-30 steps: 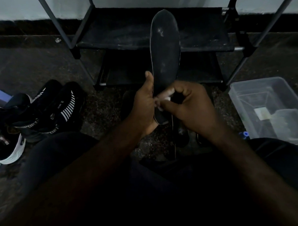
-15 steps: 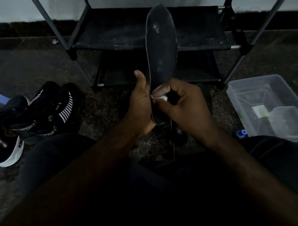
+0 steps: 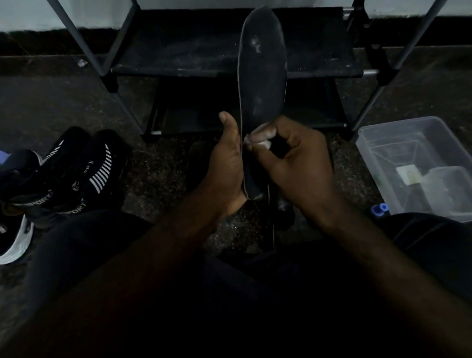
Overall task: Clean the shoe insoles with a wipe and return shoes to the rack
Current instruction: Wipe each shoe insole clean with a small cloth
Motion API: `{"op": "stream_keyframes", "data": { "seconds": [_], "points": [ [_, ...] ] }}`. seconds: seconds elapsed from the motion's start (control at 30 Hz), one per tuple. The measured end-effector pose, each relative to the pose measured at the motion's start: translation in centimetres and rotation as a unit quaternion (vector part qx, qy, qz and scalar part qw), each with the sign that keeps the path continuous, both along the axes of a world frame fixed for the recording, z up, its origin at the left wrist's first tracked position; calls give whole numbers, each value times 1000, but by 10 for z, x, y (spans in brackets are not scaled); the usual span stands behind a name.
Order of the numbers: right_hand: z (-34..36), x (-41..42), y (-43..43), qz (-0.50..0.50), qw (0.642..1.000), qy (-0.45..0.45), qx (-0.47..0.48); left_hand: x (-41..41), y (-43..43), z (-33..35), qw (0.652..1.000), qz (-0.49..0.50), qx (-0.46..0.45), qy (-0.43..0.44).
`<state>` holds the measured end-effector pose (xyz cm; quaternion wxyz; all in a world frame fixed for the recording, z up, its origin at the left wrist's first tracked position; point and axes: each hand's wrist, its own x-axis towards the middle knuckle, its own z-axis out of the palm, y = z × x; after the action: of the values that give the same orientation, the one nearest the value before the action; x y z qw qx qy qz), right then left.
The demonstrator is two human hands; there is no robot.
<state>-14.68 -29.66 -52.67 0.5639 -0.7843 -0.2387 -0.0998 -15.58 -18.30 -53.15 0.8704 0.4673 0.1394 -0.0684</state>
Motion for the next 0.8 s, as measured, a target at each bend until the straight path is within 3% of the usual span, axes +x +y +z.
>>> {"op": "stream_keyframes", "data": {
  "seconds": [0.1, 0.27, 0.4, 0.5, 0.67, 0.8],
  "points": [
    [2, 2, -4, 90, 994, 48, -29, 0, 2, -1, 1000, 20, -1, 2],
    [0, 2, -1, -7, 999, 23, 29, -1, -1, -1, 1000, -10, 2, 0],
    [2, 2, -5, 79, 996, 31, -17, -1, 3, -6, 1000, 0, 13, 0],
    [1, 4, -3, 3, 1000, 0, 13, 0, -2, -6, 1000, -21, 2, -5],
    [2, 7, -9, 81, 995, 46, -23, 1, 0, -9, 1000, 6, 6, 5],
    [1, 5, -5, 41, 999, 26, 6, 4, 0, -9, 1000, 2, 12, -5]
  ]
}}
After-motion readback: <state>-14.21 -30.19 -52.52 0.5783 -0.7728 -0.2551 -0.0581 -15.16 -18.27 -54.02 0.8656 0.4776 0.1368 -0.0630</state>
